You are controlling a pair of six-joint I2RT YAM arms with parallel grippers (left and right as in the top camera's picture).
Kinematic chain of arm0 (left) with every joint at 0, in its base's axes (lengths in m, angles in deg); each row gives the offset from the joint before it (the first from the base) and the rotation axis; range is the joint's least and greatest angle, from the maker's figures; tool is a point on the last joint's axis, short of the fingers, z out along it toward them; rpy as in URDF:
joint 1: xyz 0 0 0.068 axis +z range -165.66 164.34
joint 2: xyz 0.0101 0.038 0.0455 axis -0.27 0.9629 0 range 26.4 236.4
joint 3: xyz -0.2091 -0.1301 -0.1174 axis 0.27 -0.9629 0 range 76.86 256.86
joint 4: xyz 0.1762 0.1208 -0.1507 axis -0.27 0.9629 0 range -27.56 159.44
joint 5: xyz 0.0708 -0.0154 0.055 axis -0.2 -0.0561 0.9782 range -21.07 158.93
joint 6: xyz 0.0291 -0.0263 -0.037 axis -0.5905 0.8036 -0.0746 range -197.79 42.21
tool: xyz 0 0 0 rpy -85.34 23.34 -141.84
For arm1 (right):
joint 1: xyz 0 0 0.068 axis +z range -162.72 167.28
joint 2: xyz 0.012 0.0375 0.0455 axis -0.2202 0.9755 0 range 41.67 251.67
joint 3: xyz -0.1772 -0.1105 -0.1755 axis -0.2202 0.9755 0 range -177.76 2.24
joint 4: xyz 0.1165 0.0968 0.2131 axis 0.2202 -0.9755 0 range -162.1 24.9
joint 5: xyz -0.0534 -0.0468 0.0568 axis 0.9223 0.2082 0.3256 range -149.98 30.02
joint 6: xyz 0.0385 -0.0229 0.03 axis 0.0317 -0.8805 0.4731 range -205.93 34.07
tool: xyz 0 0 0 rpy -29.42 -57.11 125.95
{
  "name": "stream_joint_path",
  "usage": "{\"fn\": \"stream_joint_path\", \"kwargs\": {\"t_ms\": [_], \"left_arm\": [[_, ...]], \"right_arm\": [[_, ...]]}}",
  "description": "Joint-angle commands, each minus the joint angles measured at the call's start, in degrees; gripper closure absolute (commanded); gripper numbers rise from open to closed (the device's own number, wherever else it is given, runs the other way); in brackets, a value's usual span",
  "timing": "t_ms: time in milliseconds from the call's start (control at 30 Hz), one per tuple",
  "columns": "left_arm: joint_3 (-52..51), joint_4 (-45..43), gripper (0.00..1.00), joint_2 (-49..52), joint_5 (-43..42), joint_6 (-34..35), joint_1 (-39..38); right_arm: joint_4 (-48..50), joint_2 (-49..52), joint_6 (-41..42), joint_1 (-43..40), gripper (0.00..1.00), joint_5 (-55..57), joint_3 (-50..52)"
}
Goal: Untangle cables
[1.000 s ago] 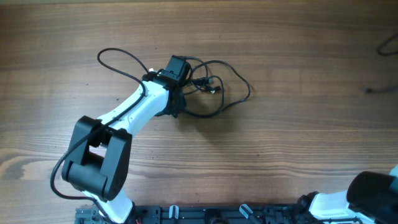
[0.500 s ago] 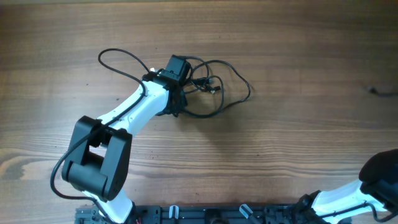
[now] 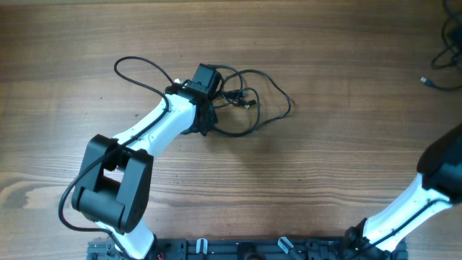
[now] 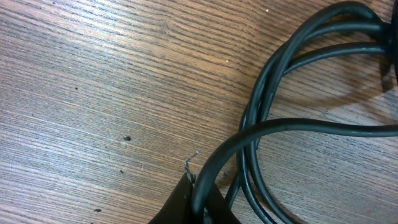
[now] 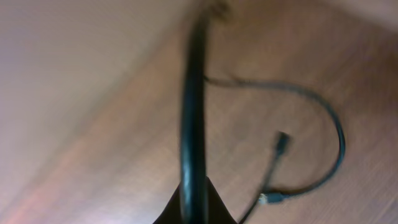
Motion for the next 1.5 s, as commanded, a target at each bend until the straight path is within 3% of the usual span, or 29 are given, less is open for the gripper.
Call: {"fn": "stream_joint_path", "kwargs": {"t_ms": [0,33,133,200,367,467,700,867,933,1033,1133,1367,1467], "left_arm": [[-0.4,-0.2,0.94,0.6,-0.3,-0.7,0.3],[-0.4,-0.2,0.93,0.6,-0.3,-0.7,0.3],[-0.4,-0.2,0.89,0.6,-0.3,-0.7,0.3],[-0.4,-0.2,0.87,0.6,-0.3,-0.7,0.3],[-0.4,-0.2,0.86,0.6,-0.5,-0.7,0.3],[-0.4,-0.2,0.85,0.6,-0.5,-0.7,0.3],[-0.4,-0.2,0.83,0.6,-0.5,-0.7,0.3],[-0.4,-0.7,0.83,0.6,-0.5,-0.7,0.3],[-0.4,-1.1,0.83,0.6,-0.5,-0.7,0.3],[-0.4,-1.2,0.83,0.6,-0.6,-0.7,0.3],[-0.4,-1.6,0.84,0.6,-1.2,-0.8,0.3],[4.9,0.7,0.96,-4.2,-8.1,-7.2,1.8],[8.6,0.9,0.96,-9.6,-16.4,-11.3,3.3]], "right_arm": [[-4.6,3.8,1.1,-0.2,0.96,6.0,-0.6],[-6.7,4.1,3.8,-0.3,0.93,7.9,-0.6],[-8.9,4.2,7.6,-0.6,0.34,8.9,-0.6],[-9.9,4.2,8.5,-1.0,0.01,9.1,-0.6],[-15.2,3.5,11.2,-3.2,0.0,4.9,-1.3],[-15.6,0.9,4.5,-3.9,0.0,-3.9,-3.3],[-12.8,-14.2,3.5,-4.0,0.0,-5.2,-5.1],[-12.0,-20.1,-7.1,-2.8,0.01,-11.0,-5.1],[-13.9,-19.5,-9.1,-2.0,0.23,-14.9,-4.8],[-16.0,-18.2,-11.1,-0.6,0.47,-19.8,-4.3],[-18.2,-17.2,-14.4,2.4,0.55,-23.9,-3.9],[-25.0,-17.2,-17.5,13.6,0.54,-28.9,-3.9],[-25.9,-17.2,-19.1,18.9,0.49,-32.4,-3.9]]}}
